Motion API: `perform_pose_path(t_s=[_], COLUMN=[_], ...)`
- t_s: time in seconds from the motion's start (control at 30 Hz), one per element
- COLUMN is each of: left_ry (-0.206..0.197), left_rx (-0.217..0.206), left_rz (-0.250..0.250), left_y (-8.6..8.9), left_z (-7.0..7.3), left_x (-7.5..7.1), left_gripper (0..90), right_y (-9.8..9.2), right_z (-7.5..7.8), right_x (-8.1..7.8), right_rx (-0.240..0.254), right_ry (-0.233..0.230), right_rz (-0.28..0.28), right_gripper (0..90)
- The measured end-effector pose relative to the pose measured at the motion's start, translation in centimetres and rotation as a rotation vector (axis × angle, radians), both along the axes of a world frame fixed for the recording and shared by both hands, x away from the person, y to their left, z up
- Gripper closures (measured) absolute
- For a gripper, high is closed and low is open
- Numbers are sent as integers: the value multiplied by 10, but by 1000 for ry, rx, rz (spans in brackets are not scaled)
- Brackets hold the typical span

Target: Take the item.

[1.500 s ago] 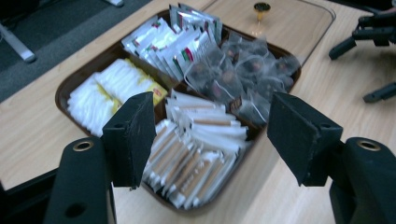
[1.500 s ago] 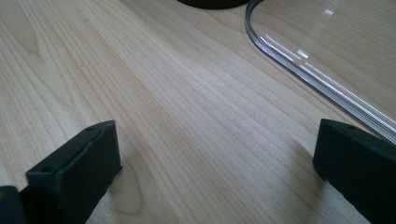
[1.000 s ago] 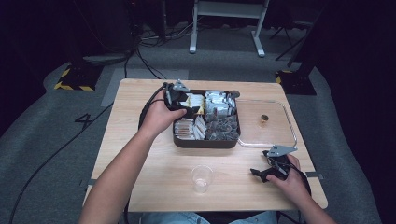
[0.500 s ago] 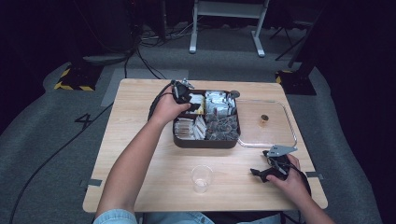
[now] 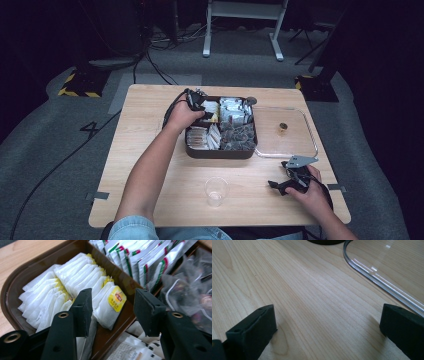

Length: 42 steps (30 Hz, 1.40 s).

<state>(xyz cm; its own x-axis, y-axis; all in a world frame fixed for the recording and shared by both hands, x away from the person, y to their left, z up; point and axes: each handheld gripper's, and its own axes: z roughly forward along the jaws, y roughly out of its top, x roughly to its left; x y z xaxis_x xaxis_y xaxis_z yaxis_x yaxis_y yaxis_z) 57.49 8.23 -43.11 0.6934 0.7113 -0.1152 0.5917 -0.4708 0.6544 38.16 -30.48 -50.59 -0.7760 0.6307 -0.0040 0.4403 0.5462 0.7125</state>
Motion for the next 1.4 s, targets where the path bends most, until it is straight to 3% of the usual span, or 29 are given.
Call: perform_pose_path(t_s=[0.23,0.67,0.9,1.07,1.1,1.17,1.2,1.4], left_ry=[32,66,56,58,61,56,62,61], left_rx=[27,34,77,115,125,150,155,188], left_rz=[9,2,-3,-19,-22,-31,-30,-72], left_y=[-6,-13,-16,-18,-18,-19,-20,-22], left_z=[-8,-20,-21,-22,-22,-22,-23,-22], left_x=[5,11,13,14,14,14,13,13], left_gripper=[521,508,500,570,656,683,739,812], right_y=[0,0,0,0,0,0,0,0], right_z=[0,0,0,0,0,0,0,0], right_x=[0,0,0,0,0,0,0,0], right_rx=[0,0,0,0,0,0,0,0], right_ry=[0,0,0,0,0,0,0,0], right_rz=[0,0,0,0,0,0,0,0], right_gripper=[8,8,7,8,8,8,7,8])
